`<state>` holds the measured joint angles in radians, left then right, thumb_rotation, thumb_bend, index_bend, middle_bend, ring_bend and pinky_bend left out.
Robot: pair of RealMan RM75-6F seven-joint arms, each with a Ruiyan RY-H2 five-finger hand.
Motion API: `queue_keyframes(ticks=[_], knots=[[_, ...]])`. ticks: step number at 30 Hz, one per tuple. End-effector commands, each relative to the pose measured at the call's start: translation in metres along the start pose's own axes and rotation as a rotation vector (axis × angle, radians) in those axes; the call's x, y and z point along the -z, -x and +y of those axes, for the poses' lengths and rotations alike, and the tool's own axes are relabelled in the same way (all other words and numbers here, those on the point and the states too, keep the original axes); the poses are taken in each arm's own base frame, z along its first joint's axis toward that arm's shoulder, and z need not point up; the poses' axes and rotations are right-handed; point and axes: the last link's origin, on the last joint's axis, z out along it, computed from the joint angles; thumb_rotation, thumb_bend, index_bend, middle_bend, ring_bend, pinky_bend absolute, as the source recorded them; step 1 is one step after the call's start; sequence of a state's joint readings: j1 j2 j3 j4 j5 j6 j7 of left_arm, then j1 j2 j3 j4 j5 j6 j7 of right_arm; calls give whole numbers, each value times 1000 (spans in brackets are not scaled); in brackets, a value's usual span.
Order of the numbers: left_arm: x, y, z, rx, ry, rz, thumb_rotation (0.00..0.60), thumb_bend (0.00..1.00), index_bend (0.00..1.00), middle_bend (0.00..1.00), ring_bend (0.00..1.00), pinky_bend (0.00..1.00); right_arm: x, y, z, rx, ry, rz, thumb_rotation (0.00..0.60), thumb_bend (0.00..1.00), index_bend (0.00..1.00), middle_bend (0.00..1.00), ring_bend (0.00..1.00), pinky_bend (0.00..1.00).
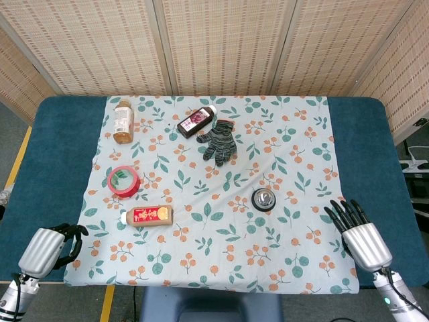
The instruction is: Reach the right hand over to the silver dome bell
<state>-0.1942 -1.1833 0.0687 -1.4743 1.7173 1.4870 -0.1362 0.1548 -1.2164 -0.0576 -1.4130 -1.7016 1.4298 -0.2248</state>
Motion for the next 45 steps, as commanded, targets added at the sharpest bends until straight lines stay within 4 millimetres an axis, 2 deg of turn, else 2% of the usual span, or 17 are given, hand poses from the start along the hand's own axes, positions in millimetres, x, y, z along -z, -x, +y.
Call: queue_keyframes(ticks=[1,5,8,12,21,33,37,45], knots=[[0,0,0,0,-3,-2,600,557,446,558,508,728,0,0,0,-1,0,1,600,896,0,0,0,0],[-1,0,-1,2,-9,-2,600,556,446,558,507,728,-4,3,-1,-7,-3,5,600,896,0,0,0,0],[0,-3,-2,4,-13,8,600,557,446,558,508,727,-16,8,-5,-15,-25,6,600,901,0,0,0,0],[1,-5,-2,11,-15,21,600,558,446,558,508,727,-48,15,-16,-3,-93,-20,600,1000,0,0,0,0],[2,-8,-4,19,-17,22,600,556,446,558,508,727,-125,26,-60,-41,-210,-19,600,1000,0,0,0,0],[3,-9,-3,23,-4,23,600,556,446,559,508,727,-198,57,-100,-101,-223,-125,600,1000,0,0,0,0],[4,-10,-4,25,-7,26,600,556,446,559,508,727,-207,65,-106,-109,-223,-145,600,1000,0,0,0,0],[4,-10,-3,26,-3,30,600,556,446,559,508,727,-204,66,-103,-96,-239,-118,600,1000,0,0,0,0]])
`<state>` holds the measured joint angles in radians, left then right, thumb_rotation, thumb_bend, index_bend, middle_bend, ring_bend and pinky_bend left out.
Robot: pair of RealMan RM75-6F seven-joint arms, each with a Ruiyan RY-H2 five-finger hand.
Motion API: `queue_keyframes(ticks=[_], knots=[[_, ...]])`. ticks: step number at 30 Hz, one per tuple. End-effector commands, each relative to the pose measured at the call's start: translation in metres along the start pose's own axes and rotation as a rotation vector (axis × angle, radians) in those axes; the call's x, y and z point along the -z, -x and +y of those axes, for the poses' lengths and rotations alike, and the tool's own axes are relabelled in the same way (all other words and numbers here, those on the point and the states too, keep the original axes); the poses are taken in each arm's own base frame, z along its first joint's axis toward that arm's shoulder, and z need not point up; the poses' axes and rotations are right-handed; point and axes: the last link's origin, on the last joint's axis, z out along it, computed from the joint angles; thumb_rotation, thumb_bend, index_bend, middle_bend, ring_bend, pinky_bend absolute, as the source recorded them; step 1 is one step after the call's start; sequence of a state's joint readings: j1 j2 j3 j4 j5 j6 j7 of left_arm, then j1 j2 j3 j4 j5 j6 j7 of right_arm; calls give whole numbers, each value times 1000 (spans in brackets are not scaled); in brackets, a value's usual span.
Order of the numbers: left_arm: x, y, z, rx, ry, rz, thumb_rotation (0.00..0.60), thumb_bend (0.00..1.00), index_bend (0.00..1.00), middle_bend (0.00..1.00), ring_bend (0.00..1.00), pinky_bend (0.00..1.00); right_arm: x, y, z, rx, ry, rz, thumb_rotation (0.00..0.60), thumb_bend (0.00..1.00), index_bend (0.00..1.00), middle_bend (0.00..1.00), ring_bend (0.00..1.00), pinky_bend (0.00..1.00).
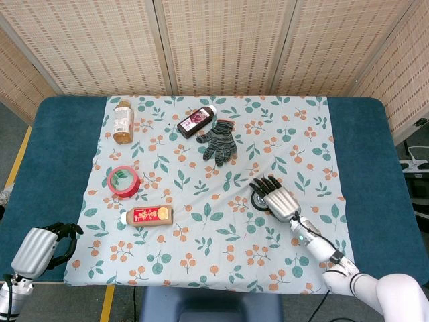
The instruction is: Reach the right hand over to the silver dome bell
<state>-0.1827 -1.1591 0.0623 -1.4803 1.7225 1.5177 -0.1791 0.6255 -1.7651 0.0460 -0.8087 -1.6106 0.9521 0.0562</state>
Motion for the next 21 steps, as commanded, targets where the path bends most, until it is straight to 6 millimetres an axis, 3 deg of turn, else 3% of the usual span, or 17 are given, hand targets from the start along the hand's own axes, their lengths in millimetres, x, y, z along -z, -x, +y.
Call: queue_keyframes(ticks=[1,5,8,15,17,21], knots=[[0,0,0,-1,-1,0,600,556,446,559,508,726,4,-4,1,11,-11,25,600,1000,0,0,0,0],[0,0,-1,1,-7,0,600,556,446,559,508,727,25,-21,5,73,-24,114,600,1000,0,0,0,0],[1,-2,-1,5,-8,5,600,557,446,559,508,726,60,-32,17,166,27,172,600,1000,0,0,0,0],[2,-2,1,2,-2,9,600,555,446,559,508,727,179,-33,49,258,282,97,600,1000,0,0,0,0],[1,-1,1,-2,-4,4,600,555,446,559,507,727,204,-34,53,266,334,110,600,1000,0,0,0,0],[-2,3,3,-11,2,-4,600,556,446,559,508,727,224,-41,52,236,355,141,600,1000,0,0,0,0]])
